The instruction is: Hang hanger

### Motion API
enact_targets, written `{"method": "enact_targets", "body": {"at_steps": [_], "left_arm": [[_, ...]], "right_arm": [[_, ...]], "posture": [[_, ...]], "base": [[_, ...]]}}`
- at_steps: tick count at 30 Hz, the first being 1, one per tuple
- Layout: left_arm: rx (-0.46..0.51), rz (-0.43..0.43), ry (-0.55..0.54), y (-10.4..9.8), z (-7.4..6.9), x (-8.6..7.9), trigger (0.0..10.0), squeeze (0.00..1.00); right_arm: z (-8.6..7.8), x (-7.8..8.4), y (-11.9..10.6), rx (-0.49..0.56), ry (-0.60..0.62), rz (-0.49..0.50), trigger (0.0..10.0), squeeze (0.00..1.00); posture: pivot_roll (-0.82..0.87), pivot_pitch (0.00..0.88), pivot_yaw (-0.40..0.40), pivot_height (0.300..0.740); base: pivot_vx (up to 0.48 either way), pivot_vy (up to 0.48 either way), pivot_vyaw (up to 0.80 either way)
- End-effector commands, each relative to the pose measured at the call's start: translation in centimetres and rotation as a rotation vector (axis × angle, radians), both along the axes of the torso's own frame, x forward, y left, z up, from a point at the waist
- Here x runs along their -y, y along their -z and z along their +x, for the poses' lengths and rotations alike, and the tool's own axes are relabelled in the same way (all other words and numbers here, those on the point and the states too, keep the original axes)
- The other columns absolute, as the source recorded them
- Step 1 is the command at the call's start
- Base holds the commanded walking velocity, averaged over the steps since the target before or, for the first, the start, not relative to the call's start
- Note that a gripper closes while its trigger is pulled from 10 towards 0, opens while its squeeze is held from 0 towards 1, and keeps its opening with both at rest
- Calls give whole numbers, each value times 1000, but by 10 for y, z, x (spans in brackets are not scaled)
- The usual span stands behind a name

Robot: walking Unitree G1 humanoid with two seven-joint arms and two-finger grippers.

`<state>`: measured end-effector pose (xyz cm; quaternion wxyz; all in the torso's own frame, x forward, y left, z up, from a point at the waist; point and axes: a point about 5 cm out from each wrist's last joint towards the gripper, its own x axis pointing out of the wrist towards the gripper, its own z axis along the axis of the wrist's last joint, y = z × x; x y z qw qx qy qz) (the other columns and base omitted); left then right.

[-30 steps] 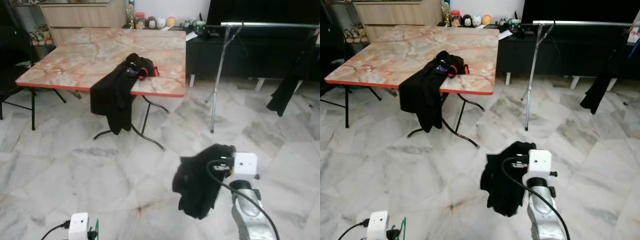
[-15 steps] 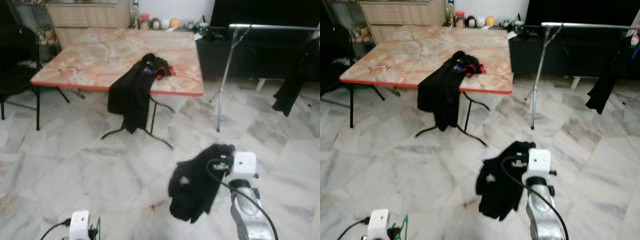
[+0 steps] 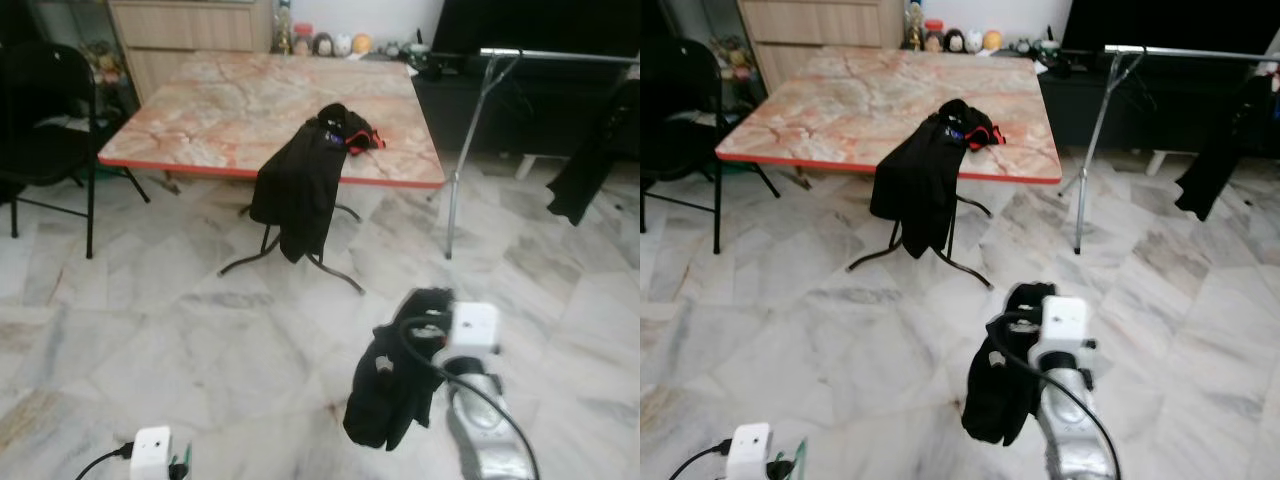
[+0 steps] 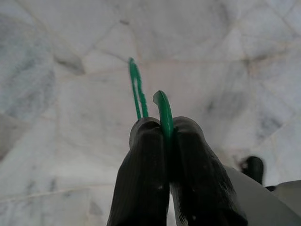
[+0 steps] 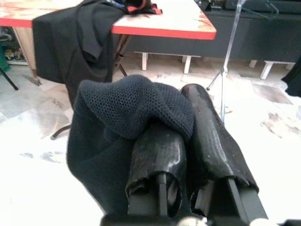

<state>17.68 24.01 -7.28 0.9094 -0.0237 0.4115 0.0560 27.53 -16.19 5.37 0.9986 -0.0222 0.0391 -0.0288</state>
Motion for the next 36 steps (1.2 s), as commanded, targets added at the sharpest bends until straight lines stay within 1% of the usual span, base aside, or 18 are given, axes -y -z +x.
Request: {"method": "enact_targets", "body": {"at_steps": [1, 11, 14, 20, 23, 26, 29, 31, 34, 36], "left_arm": [[-25, -14, 0, 4, -5, 5, 10000, 0], [-12, -18, 14, 4, -3, 8, 10000, 0], [12, -27, -2, 2, -1, 7, 10000, 0], [10, -41, 2, 2, 0, 8, 10000, 0], [6, -47, 13, 2, 0, 10, 10000, 0], [0, -43, 18, 3, -1, 11, 10000, 0], [0, -42, 19, 3, -1, 10, 10000, 0], [-1, -41, 19, 3, -2, 10, 10000, 0], [-1, -41, 20, 3, -2, 9, 10000, 0], [-2, -40, 18, 3, -2, 9, 10000, 0]], "right_arm": [[1, 9, -6, 33, 23, -11, 10000, 0], [1, 9, -6, 33, 21, -11, 10000, 0], [2, 7, -6, 34, 17, -10, 10000, 0], [2, 6, -6, 41, 18, -6, 10000, 0], [2, 6, -8, 50, 21, -1, 10000, 0], [4, 5, -19, 105, 26, -1, 10000, 0], [10, 3, -43, 219, 2, -110, 10000, 0], [15, 1, -60, 284, 12, -109, 10000, 0], [18, 1, -67, 306, 26, -104, 10000, 0], [24, -3, -83, 362, 11, -119, 10000, 0]], "posture": [[-7, 0, -25, 740], [-5, 0, -26, 740], [-3, 0, -26, 740], [-3, 0, -24, 740], [-4, 0, -22, 740], [-2, 0, -23, 740], [-4, 0, -18, 740], [-3, 0, -18, 740], [-2, 0, -18, 740], [-1, 0, -16, 740]], "base": [[0, 307, 0], [0, 0, 0], [0, 0, 0], [0, 0, 0], [300, 0, 0], [371, 0, 0], [383, 0, 0], [405, 0, 0], [412, 0, 0], [435, 0, 0]]}}
